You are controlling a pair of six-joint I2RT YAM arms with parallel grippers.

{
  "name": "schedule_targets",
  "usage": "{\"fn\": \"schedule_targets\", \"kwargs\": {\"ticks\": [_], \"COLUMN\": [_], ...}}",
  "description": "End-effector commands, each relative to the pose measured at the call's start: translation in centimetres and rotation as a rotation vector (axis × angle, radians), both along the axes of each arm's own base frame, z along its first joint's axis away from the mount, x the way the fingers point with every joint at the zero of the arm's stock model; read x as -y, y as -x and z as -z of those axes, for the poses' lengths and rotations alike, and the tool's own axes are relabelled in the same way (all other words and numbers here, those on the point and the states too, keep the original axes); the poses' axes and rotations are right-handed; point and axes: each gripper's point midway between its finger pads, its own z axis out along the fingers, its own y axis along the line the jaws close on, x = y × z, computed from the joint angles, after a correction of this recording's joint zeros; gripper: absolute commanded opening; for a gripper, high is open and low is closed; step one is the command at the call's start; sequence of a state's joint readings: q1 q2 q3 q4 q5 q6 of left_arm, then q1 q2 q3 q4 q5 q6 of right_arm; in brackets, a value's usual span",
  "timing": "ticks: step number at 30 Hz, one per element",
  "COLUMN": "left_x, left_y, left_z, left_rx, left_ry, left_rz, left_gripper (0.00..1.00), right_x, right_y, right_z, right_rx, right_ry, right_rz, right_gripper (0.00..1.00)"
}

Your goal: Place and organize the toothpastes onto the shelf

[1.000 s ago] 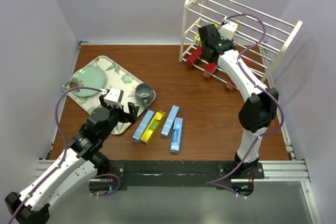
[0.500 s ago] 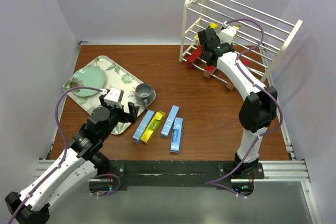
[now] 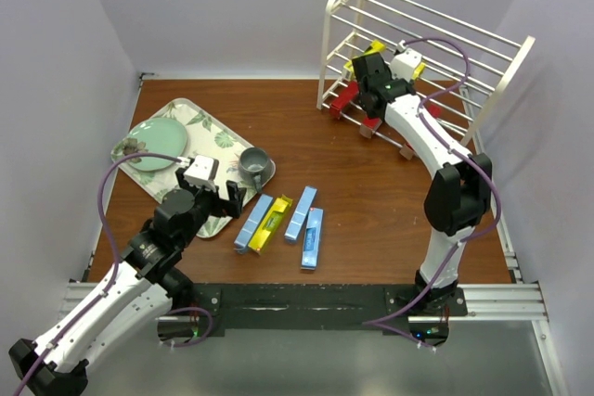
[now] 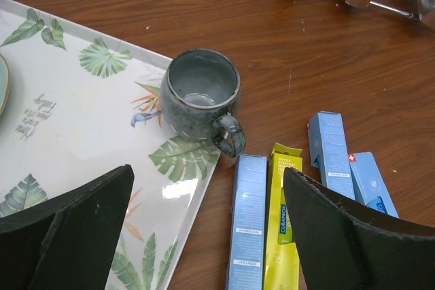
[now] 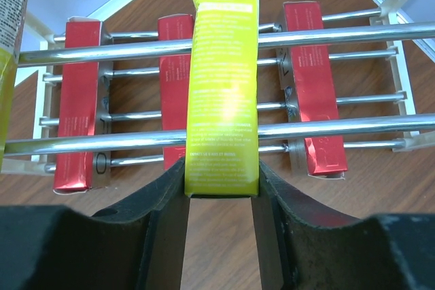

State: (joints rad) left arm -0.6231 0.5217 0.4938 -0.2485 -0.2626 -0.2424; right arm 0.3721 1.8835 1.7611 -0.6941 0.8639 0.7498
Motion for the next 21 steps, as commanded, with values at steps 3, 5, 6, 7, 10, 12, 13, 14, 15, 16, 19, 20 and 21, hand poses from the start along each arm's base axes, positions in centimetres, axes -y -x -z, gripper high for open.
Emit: {"fn": "schedule_targets", "kwargs": {"ticks": [3,5,6,7,10,12,13,14,15,16,19,20,21], "left_x": [0.2,0.3,0.2,0.3,0.2,0.2,0.2,0.2,0.2,0.2,0.2,0.2,0.2], "left_y": [-0.5,-0.4,-0.5,-0.4,-0.5,-0.4,-0.4,-0.4,-0.5,-0.5,-0.5,-0.5,-0.5], "left_z": [-2.4,-2.5,-2.4,-2.4,-2.5,-2.5,-2.5,-2.4,-2.4,-2.4,-2.6,-2.5,-2.6], "left_rx": [0.063,0.064,0.063,0.063,0.064,0.063,0.063,0.062,0.062,0.062,0.064,0.063,0.064], "left_ry": [0.028,0.029,0.028,0.028,0.028,0.028,0.028,0.027,0.027,0.027,0.029,0.028,0.028], "left_rz": [0.0,0.002,0.0,0.002,-0.001,0.0,0.0,0.0,-0.001,-0.001,0.0,-0.001,-0.001], "left_gripper": [0.97,0.97,0.97,0.97,0.97,0.97,0.97,0.97,0.97,0.97,0.97,0.97,0.97], "right_x": [0.6,0.7,0.6,0.6,0.6,0.7,0.7,0.7,0.7,0.7,0.7,0.6,0.6], "right_y": [-0.2,-0.3,-0.6,-0.6,-1.0,-1.0,-1.0,-1.0,-1.0,-1.0,-1.1,-1.1,-1.1], "right_z": [-3.5,-3.7,-3.9,-4.0,-4.0,-4.0,-3.8,-3.8,-3.7,-3.7,-3.5,-3.5,-3.4], "right_rx": [0.141,0.143,0.15,0.147,0.147,0.146,0.144,0.143,0.141,0.142,0.136,0.136,0.132], "right_ry": [-0.043,-0.03,-0.027,-0.019,-0.007,0.001,0.002,0.004,0.006,0.004,0.007,0.005,0.006], "right_rz": [0.033,0.028,0.026,0.02,0.012,0.015,0.017,0.018,0.017,0.016,0.011,0.009,0.005], "right_gripper": [0.38,0.38,0.38,0.37,0.38,0.38,0.38,0.38,0.41,0.42,0.48,0.5,0.52]}}
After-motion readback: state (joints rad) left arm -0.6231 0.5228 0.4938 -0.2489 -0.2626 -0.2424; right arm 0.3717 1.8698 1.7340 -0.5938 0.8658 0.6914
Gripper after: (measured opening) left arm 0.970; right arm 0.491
